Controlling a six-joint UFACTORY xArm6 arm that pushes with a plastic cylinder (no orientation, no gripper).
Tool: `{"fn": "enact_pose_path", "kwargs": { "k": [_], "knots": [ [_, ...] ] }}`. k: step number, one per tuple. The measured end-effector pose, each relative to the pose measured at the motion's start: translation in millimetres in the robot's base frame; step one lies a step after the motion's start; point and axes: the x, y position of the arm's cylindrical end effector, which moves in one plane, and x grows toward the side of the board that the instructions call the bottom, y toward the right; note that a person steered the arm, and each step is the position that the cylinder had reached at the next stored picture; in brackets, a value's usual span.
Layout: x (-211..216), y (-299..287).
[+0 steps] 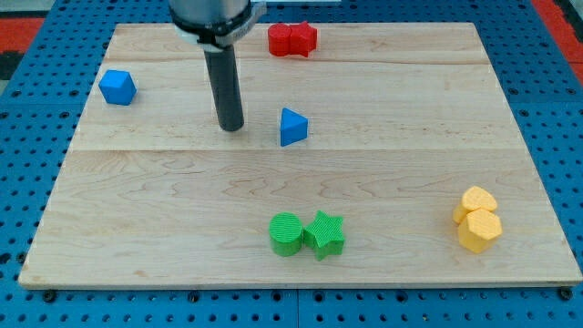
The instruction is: Push blue triangle to center
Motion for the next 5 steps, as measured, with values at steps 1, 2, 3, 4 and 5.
{"fn": "enact_pose_path", "kwargs": {
  "k": [1, 2, 3, 4, 5],
  "knots": [
    [9, 19],
    [9, 51],
    [7, 88],
    [8, 76],
    [21, -12]
  ]
}}
